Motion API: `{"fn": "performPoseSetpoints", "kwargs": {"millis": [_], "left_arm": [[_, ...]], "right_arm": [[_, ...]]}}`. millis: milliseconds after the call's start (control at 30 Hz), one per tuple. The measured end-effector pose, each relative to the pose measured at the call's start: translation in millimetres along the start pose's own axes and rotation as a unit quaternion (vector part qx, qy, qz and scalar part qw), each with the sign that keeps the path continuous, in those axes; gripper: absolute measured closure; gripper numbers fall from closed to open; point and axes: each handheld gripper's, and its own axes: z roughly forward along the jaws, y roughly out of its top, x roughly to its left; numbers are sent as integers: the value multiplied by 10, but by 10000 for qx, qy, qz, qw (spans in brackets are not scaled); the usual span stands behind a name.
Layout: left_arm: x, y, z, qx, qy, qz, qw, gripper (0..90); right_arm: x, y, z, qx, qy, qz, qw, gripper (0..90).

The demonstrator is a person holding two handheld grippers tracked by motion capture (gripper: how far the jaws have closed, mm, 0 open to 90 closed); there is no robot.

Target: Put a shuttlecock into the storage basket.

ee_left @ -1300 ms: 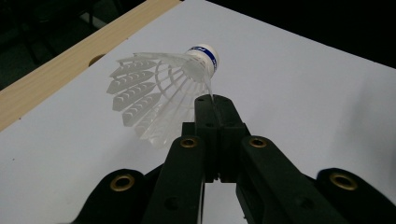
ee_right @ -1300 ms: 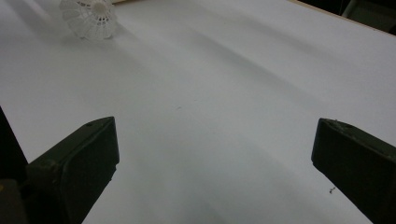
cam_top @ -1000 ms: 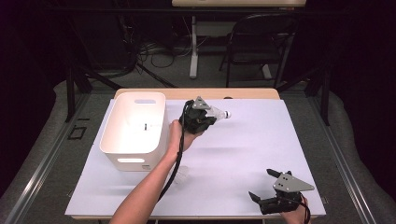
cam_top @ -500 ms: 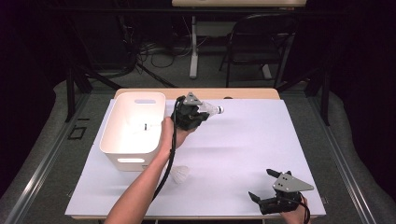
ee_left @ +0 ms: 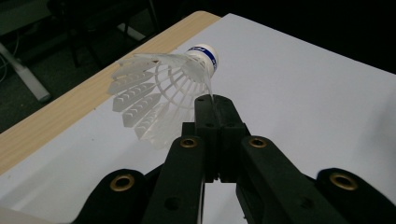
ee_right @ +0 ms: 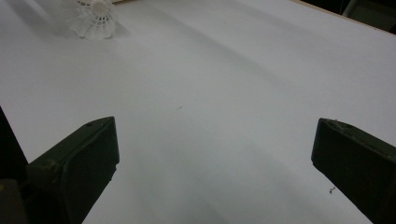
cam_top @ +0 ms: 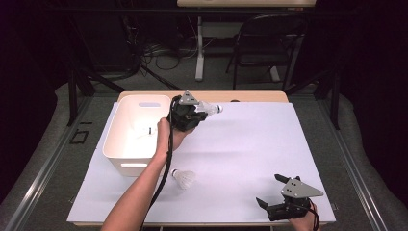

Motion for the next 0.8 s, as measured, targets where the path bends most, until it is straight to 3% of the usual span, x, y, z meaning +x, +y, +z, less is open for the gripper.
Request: {"fn": "performPoseSetpoints", "kwargs": {"millis": [333,800], "left_arm": [[69,3,-172,-48,162,40,9998,900],[221,-26,-402,-126,281,-100,9995,900]], "right_arm": [[5,2,5,22,3,0,10000,2],[6,1,11,22,6,6,10000,2]]}}
